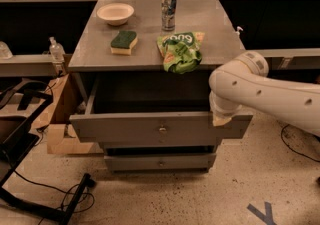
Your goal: Open top drawer
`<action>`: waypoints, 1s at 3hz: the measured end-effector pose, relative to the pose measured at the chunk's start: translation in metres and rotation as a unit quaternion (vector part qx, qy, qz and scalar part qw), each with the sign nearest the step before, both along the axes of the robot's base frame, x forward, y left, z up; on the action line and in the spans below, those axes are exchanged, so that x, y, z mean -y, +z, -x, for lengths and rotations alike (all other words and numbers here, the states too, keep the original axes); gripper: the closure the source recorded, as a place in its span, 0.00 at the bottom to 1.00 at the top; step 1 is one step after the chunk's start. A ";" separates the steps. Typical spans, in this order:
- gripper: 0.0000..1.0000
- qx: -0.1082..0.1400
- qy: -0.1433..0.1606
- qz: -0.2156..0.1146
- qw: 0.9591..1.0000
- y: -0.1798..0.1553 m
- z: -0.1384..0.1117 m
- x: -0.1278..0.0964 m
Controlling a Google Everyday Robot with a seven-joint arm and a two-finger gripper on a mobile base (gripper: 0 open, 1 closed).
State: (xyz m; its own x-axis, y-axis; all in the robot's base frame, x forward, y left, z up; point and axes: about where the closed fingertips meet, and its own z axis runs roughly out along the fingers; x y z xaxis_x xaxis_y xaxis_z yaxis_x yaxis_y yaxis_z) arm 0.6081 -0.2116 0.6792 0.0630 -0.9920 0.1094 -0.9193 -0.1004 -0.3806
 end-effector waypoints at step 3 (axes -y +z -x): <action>1.00 -0.033 0.020 0.018 0.999 0.026 -0.012 -0.012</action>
Offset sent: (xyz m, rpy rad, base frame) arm -0.0466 0.0449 0.1371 -0.1672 0.2929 0.0957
